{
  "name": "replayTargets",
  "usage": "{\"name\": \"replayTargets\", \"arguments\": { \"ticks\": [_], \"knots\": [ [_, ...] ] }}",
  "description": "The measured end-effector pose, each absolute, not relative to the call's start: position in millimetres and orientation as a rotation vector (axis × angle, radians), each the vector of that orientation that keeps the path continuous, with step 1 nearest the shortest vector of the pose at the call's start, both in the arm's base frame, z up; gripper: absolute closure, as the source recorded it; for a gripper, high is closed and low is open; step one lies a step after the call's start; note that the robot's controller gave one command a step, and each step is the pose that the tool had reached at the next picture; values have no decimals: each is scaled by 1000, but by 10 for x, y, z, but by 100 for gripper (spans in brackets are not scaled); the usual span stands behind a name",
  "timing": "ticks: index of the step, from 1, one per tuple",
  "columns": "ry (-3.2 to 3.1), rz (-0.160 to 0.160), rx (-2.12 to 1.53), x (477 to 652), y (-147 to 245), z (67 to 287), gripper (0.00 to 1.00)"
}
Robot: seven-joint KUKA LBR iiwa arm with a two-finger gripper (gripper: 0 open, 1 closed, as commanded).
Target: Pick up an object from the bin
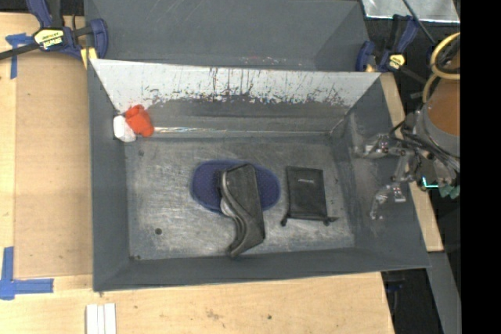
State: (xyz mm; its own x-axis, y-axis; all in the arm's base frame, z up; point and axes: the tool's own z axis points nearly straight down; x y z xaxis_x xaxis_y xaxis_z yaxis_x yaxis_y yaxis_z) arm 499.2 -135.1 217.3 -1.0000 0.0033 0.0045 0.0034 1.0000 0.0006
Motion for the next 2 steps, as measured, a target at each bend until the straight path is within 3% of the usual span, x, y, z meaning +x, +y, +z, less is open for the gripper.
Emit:
{"name": "replayTargets", "arguments": {
  "ticks": [1,2],
  "knots": [
    [-3128,-5,247,5205,-525,806,0],
    [-3135,1,242,5217,-557,848,100]
  ]
}}
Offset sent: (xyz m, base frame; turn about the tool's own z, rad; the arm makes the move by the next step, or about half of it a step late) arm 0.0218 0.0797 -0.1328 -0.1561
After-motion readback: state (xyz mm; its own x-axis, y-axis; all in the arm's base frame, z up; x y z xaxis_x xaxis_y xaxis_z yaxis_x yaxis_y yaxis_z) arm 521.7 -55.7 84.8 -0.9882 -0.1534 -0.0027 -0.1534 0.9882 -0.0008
